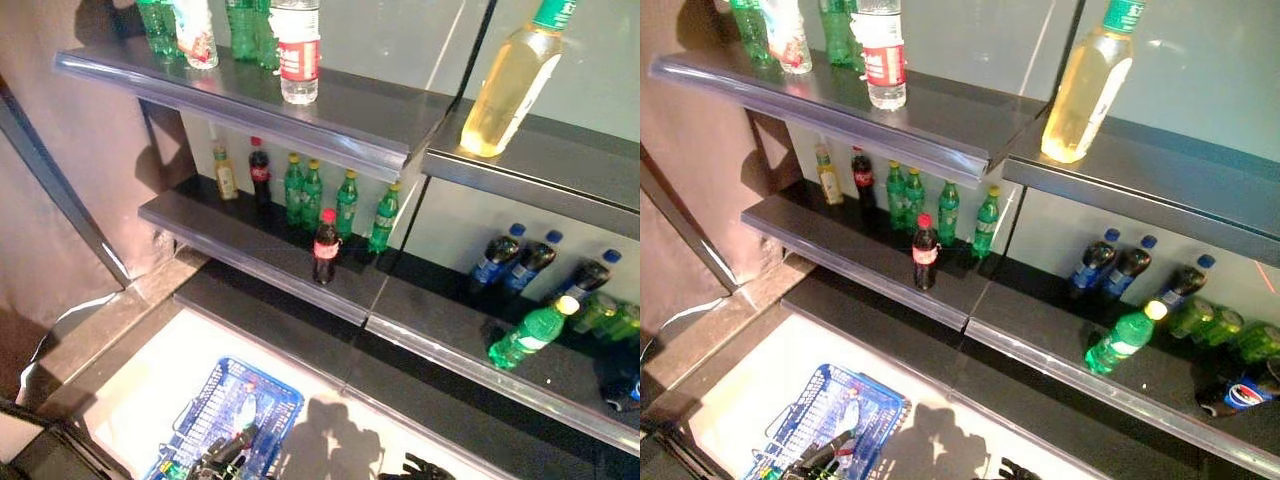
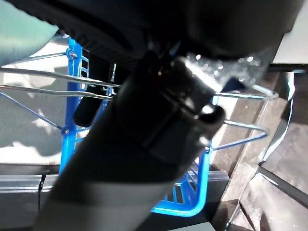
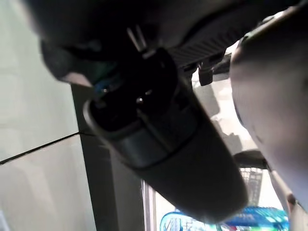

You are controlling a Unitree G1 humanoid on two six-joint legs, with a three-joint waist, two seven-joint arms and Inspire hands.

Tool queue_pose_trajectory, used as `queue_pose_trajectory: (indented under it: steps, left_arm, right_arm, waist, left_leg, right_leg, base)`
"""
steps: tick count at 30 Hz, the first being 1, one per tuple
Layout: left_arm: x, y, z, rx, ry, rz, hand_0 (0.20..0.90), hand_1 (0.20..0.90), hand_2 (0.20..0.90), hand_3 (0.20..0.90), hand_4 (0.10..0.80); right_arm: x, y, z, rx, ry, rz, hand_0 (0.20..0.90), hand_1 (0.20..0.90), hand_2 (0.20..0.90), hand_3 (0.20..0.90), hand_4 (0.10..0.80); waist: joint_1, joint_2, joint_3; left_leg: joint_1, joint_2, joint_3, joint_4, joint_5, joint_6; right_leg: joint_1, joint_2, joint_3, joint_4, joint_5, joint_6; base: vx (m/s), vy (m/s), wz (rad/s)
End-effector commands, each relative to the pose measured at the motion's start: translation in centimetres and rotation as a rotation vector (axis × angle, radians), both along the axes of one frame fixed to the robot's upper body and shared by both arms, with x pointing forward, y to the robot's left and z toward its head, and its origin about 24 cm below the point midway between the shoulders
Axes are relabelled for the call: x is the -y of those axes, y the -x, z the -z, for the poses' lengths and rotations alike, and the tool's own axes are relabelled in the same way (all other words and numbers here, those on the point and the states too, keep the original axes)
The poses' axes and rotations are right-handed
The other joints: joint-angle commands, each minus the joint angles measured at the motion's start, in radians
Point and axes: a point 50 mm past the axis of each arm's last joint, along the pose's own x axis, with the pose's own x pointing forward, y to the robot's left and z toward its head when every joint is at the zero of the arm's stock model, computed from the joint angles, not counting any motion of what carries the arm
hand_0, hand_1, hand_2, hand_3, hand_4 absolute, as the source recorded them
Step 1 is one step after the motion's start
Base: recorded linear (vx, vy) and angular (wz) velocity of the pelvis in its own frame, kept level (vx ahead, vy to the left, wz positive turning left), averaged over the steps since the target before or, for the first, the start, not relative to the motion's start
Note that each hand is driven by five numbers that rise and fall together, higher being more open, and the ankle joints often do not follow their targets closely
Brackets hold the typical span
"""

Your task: Pick up the drink and place into the basket.

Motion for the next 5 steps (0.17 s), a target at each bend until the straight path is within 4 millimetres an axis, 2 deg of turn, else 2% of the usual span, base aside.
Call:
queue_pose_trajectory:
  steps: [1, 5]
  left_arm:
    - [-0.36, -2.5, -0.96, 0.114, -0.078, 0.07, 0.3, 0.3, 0.3, 0.2, 0.1]
    - [-0.32, -2.7, -1.0, 0.115, -0.077, 0.074, 0.3, 0.3, 0.3, 0.2, 0.1]
  right_arm:
    - [0.77, -2.78, -1.01, 0.143, 0.082, -0.07, 0.9, 0.9, 0.9, 0.9, 0.8]
    - [0.89, -2.29, -0.8, 0.112, 0.079, -0.07, 0.9, 0.9, 0.9, 0.9, 0.8]
  waist:
    - [0.019, 0.026, 0.011]
    - [0.021, 0.028, 0.014]
  left_leg:
    - [-0.061, 0.0, 0.057, -0.001, 0.048, 0.016]
    - [-0.061, -0.003, 0.054, -0.001, 0.046, 0.019]
  right_leg:
    - [0.025, -0.029, 0.009, 0.015, -0.006, 0.004]
    - [0.022, -0.031, 0.005, 0.016, -0.007, 0.004]
  base:
    - [0.0, 0.0, 0.0]
    - [0.0, 0.0, 0.0]
